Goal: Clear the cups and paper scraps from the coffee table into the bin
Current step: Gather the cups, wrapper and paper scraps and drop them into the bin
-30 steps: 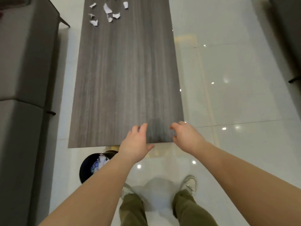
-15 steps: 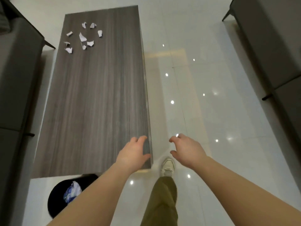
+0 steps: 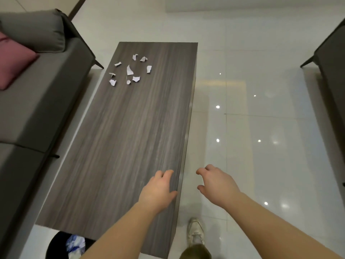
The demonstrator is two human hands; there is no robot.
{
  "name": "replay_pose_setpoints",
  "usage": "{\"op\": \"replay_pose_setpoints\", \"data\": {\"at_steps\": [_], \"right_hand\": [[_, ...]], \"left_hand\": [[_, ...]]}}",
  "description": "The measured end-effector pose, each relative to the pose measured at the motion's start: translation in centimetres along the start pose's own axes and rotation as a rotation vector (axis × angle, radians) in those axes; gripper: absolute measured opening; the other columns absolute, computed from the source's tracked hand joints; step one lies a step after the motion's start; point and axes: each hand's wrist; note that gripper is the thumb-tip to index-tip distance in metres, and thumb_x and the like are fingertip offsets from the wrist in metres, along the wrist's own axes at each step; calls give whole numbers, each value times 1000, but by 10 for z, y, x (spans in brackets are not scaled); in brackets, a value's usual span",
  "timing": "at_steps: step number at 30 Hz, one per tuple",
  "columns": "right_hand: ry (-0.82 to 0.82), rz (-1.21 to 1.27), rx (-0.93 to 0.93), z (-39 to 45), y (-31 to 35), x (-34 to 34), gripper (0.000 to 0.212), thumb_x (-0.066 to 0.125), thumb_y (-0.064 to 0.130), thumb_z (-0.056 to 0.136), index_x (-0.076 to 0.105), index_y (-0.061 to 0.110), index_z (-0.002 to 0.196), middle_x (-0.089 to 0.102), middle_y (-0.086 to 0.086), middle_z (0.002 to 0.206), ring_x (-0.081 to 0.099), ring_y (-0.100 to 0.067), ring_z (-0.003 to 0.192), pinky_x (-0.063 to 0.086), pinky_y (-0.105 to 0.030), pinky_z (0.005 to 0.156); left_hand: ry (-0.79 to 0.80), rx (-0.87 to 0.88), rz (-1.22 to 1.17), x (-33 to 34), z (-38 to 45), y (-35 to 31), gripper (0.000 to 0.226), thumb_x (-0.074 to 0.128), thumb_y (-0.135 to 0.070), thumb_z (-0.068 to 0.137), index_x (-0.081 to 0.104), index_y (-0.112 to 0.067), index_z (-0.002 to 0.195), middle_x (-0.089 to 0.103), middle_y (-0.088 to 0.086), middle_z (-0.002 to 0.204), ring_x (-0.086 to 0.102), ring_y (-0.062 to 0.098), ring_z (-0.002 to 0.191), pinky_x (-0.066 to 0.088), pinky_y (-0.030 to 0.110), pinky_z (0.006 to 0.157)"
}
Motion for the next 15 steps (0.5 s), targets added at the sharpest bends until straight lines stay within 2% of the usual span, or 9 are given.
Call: {"op": "replay_pose_setpoints", "data": {"at_steps": [6, 15], "right_hand": [[35, -23, -58, 62, -25, -41, 41, 55, 34, 92, 47, 24, 131, 50, -2, 126, 53, -24, 112, 52, -37, 84], [99, -48, -166, 167, -85, -110, 44, 55, 34, 94, 44, 23, 135, 47, -3, 131, 50, -23, 116, 50, -35, 87]], "left_hand": [[-29, -31, -64, -22, 51, -26, 64, 59, -41, 90, 26, -30, 143, 39, 0, 134, 48, 21, 117, 48, 39, 91], [-59, -162, -133, -69, 150, -65, 67, 61, -43, 88, 25, -32, 144, 39, -1, 136, 48, 20, 120, 47, 39, 94]]}}
Point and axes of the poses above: each hand's wrist, its own z-axis towards the middle knuckle, its own x-axis out of the palm, y = z × x
